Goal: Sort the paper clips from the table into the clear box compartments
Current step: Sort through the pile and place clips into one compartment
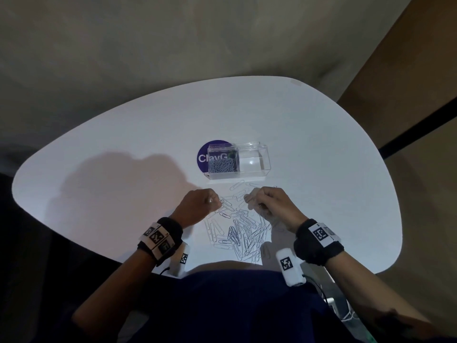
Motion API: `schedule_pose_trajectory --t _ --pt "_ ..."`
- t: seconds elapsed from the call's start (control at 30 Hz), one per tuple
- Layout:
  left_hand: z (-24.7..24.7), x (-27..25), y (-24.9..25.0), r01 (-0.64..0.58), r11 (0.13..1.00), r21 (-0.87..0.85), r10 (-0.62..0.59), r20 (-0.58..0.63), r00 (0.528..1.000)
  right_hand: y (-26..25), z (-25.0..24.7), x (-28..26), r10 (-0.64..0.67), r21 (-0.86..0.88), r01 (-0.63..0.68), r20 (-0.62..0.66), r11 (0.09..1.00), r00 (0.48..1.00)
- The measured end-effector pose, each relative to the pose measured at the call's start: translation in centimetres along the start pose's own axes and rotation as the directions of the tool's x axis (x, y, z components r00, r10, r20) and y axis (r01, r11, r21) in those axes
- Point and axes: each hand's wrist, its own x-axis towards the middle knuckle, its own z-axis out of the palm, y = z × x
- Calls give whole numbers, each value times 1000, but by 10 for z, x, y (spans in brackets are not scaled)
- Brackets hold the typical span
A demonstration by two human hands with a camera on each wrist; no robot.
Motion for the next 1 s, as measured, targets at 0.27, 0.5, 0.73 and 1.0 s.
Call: schedule_pose_trajectory --t 0.27,0.5,0.73,1.0 --pt "1 -3 0 -57 984 171 65 -38 997 -2 -2 0 36 196 -53 85 979 996" --pt "7 -11 5 -259 903 343 248 77 966 -2 4 -1 97 157 -116 122 981 988" --pt "18 -10 9 -354 800 484 316 161 935 -6 2 1 146 149 -140 -34 979 989" --pt "20 -8 4 -435 760 483 402 176 898 -5 -32 -16 -146 -545 209 157 812 977"
